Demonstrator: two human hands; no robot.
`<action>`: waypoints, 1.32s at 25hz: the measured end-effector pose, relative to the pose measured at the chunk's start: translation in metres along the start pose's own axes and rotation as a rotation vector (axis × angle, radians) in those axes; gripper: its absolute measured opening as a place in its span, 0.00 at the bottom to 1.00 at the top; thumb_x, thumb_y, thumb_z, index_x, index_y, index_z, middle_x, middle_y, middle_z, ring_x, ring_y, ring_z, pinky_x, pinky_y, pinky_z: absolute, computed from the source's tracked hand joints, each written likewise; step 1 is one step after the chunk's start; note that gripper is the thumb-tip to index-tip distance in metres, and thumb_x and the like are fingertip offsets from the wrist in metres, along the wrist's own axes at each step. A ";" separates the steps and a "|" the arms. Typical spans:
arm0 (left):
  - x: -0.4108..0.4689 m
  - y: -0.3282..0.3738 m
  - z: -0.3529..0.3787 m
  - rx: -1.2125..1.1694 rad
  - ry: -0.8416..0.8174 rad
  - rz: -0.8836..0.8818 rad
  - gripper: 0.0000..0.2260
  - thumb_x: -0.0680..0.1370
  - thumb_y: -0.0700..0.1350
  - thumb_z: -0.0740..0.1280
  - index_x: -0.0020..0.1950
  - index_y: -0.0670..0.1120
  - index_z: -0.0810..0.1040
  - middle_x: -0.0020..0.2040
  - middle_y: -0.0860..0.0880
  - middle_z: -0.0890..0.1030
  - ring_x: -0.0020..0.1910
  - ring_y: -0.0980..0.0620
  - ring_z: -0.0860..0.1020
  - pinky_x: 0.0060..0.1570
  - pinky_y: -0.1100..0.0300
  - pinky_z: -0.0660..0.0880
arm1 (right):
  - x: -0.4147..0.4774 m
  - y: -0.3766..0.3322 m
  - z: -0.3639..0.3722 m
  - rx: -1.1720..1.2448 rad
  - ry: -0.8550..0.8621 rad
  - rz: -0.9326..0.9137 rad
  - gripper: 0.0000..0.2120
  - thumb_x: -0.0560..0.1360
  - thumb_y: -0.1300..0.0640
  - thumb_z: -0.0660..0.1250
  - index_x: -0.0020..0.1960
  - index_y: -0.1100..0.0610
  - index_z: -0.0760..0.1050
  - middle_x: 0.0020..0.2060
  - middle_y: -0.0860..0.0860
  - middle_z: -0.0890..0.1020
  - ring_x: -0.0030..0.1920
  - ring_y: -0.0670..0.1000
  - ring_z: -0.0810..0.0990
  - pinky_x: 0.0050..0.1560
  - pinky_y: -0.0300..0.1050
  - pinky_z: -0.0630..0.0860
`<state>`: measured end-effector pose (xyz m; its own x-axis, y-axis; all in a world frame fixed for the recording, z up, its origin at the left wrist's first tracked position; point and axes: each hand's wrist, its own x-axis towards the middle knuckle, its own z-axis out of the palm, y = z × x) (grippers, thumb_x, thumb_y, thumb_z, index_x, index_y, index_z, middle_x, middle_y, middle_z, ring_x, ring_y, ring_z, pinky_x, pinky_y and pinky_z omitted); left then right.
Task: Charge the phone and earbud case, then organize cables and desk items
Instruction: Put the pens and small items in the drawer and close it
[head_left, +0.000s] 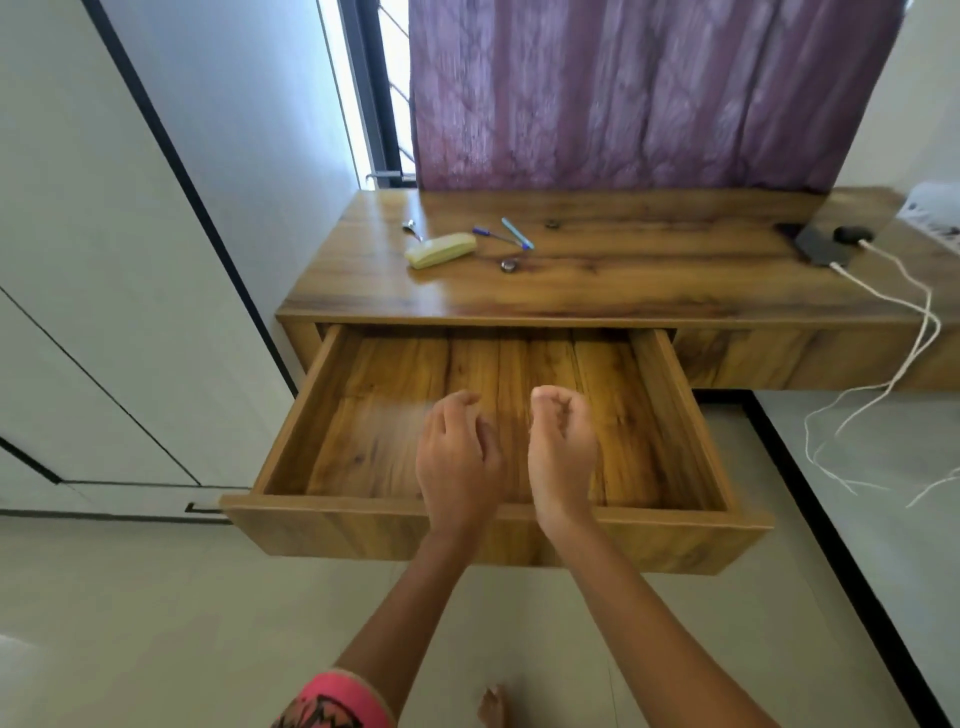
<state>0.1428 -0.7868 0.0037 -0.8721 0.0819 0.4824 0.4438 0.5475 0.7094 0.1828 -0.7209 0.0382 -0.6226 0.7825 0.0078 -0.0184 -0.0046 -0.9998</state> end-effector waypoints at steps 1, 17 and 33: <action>0.019 0.006 -0.001 -0.003 0.006 0.031 0.09 0.76 0.40 0.64 0.57 0.44 0.74 0.52 0.49 0.77 0.49 0.57 0.73 0.46 0.63 0.71 | 0.015 -0.009 0.004 -0.032 -0.013 -0.056 0.06 0.77 0.52 0.61 0.50 0.53 0.73 0.40 0.47 0.78 0.40 0.44 0.76 0.39 0.36 0.74; 0.302 -0.083 0.129 0.307 -0.305 0.041 0.24 0.76 0.42 0.64 0.69 0.40 0.63 0.69 0.42 0.68 0.68 0.44 0.65 0.65 0.51 0.68 | 0.339 0.026 0.142 -0.800 -0.249 -0.287 0.24 0.78 0.50 0.60 0.71 0.56 0.62 0.72 0.52 0.64 0.72 0.51 0.61 0.67 0.45 0.63; 0.404 -0.175 0.223 0.212 -0.370 -0.204 0.30 0.73 0.41 0.68 0.71 0.37 0.60 0.64 0.37 0.67 0.62 0.39 0.66 0.63 0.51 0.63 | 0.428 0.090 0.201 -1.045 -0.296 -0.194 0.19 0.80 0.62 0.55 0.70 0.63 0.63 0.72 0.55 0.62 0.74 0.50 0.56 0.71 0.43 0.55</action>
<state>-0.3334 -0.6637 -0.0404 -0.9691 0.2252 0.1009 0.2373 0.7384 0.6312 -0.2429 -0.5115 -0.0448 -0.8458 0.5326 0.0305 0.4477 0.7397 -0.5024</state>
